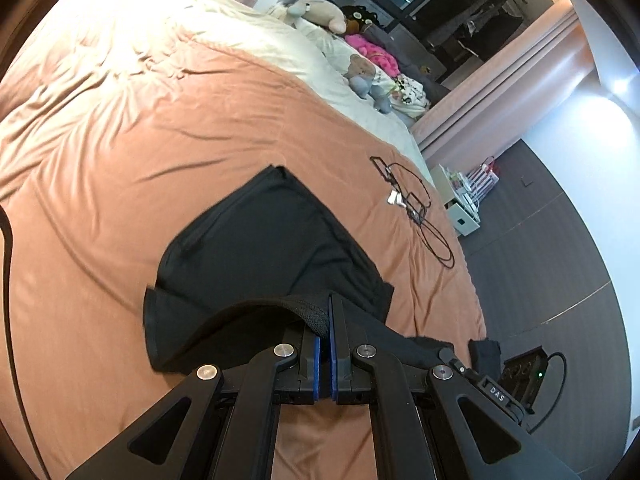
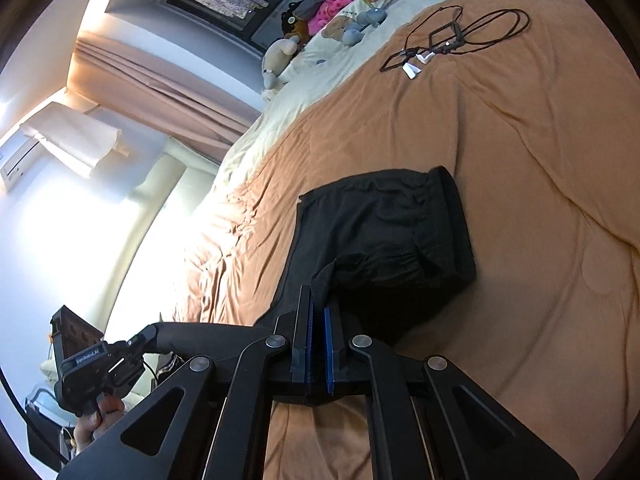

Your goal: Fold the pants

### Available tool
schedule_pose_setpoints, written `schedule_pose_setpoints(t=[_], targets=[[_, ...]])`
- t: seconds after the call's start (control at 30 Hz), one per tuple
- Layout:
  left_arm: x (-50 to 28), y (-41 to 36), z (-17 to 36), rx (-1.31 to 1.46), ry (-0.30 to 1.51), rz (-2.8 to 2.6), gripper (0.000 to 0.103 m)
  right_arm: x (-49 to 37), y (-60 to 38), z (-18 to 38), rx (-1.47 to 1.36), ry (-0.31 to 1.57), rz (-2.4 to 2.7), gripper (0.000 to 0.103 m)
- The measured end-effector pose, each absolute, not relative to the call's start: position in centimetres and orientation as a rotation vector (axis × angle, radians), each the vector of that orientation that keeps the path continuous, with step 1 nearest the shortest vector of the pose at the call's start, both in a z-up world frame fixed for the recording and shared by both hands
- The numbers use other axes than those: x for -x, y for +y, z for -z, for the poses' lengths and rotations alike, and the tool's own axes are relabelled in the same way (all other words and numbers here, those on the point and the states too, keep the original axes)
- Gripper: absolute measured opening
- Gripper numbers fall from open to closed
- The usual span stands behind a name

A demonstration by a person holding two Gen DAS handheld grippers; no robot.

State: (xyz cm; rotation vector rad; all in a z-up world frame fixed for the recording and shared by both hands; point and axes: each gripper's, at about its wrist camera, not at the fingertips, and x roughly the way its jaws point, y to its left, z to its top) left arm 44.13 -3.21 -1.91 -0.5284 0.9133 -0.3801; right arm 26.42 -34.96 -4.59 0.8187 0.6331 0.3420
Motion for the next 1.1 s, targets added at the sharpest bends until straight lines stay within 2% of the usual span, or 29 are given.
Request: schedule_pose_setpoints(t=[0.47, 0.77, 0.83, 0.87, 0.9, 0.93, 0.97, 1.0, 1.03, 1.1], targets=[[-57.2, -7.0, 4.5, 0.405, 0.936, 0.412, 0.003, -34.8, -34.0, 4.6, -0.795, 0.666, -0.253, 0.002], [-65.7, -9.5, 9.5, 0.348, 1.01, 0.404, 0.003, -38.5, -32.5, 7.0, -0.786, 0.7, -0.196, 0.003], [-67.1, -9.9, 10.4, 0.305, 1.031, 0.379, 0.007, -39.3, -32.3, 7.2, -0.772, 0.705, -0.194, 0.009], [-67.6, -10.1, 10.7, 0.278, 1.035, 0.366, 0.015, -39.2, -32.3, 7.1, -0.772, 0.697, -0.203, 0.018], [-67.9, -10.0, 11.0, 0.263, 1.038, 0.359, 0.021, -39.0, -32.3, 6.9, -0.774, 0.684, -0.216, 0.036], [-68.2, -9.7, 11.2, 0.256, 1.037, 0.351, 0.033, -39.0, -32.4, 6.7, -0.77, 0.668, -0.227, 0.049], [-68.3, -9.5, 11.3, 0.251, 1.03, 0.348, 0.043, -38.6, -32.4, 6.3, -0.763, 0.646, -0.227, 0.071], [-68.2, -9.4, 11.1, 0.228, 1.02, 0.336, 0.049, -38.1, -32.5, 5.9, -0.753, 0.618, -0.222, 0.077], [-68.2, -9.2, 11.0, 0.203, 1.011, 0.319, 0.06, -38.0, -32.9, 5.8, -0.742, 0.601, -0.218, 0.077], [-68.3, -9.0, 10.6, 0.153, 0.989, 0.292, 0.066, -37.4, -32.9, 5.2, -0.709, 0.585, -0.223, 0.077]])
